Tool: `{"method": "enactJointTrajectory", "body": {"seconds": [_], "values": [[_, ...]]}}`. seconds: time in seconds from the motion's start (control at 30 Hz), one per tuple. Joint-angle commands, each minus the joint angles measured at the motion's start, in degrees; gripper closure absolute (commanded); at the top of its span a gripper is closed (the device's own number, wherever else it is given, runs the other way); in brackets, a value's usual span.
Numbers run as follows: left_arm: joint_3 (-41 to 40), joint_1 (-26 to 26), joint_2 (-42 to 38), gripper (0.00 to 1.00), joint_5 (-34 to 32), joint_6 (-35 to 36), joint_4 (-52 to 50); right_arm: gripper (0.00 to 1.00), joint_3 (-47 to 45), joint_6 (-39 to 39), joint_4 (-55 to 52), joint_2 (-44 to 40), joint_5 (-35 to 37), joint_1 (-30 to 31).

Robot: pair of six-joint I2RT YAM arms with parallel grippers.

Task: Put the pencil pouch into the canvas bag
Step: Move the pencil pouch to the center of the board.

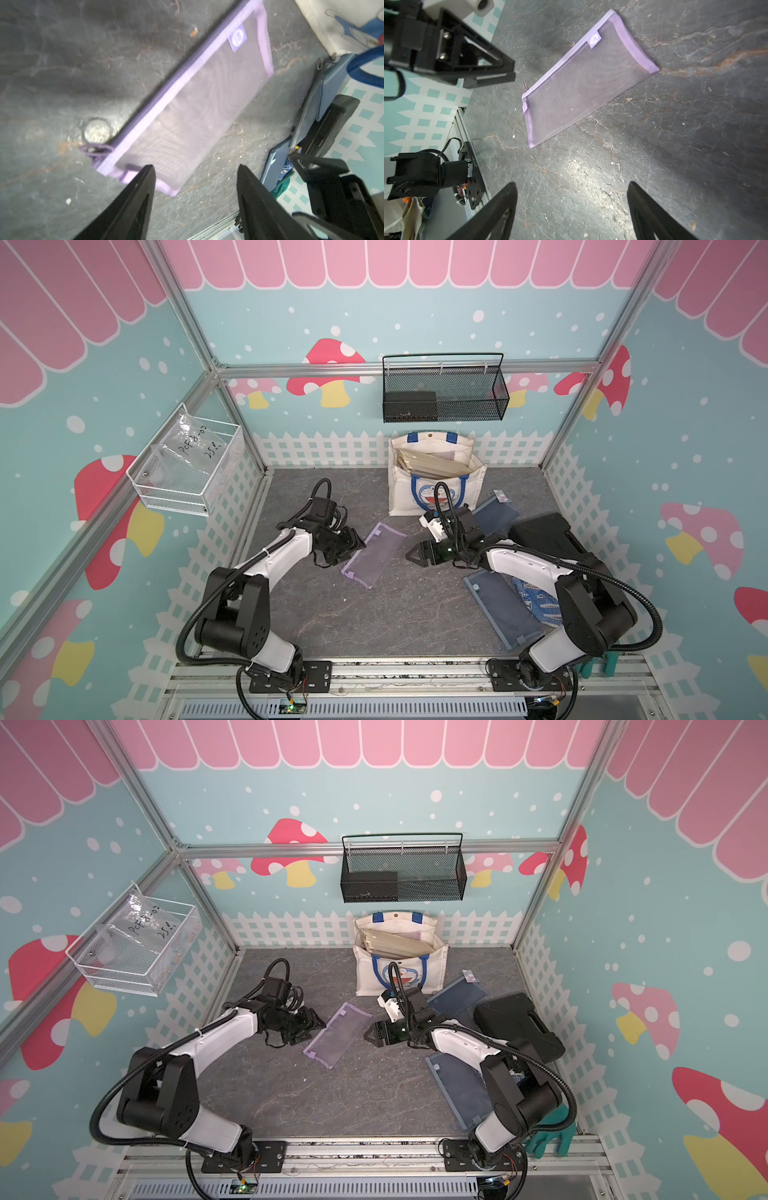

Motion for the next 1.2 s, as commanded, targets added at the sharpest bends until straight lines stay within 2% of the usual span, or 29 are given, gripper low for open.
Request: {"method": "enactJointTrajectory", "body": {"seconds": [0.0,0.23,0.43,0.63,0.83,0.97,1.17], "values": [[3.2,0.1,5.9,0.34,-1.3,6.5,1.4,0.14,-1.9,2.9,2.5,-1.0,-1.9,0.0],[4.5,-0.1,12.8,0.31,0.5,7.5,6.0,0.14,-2.9,4.1,4.3,-0.2,-2.9,0.0],[0.2,-3.1,12.2,0.32,2.1,7.1,7.9,0.14,-4.9,6.7,7.6,0.7,-3.9,-0.3],[-7.7,-10.8,9.9,0.35,3.8,-0.4,16.0,0.16,-7.3,8.8,10.4,1.0,-4.7,-1.7],[-13.8,-19.1,9.7,0.40,4.3,-11.6,27.8,0.18,-11.8,10.9,10.4,-1.5,-3.7,-5.0],[-13.4,-23.5,11.0,0.41,3.0,-13.7,28.7,0.20,-17.2,12.3,9.7,-7.1,-3.2,-8.5],[-12.0,-26.3,13.1,0.43,3.0,-15.2,29.6,0.20,-19.6,10.9,4.4,-15.1,-1.2,-9.5]]}}
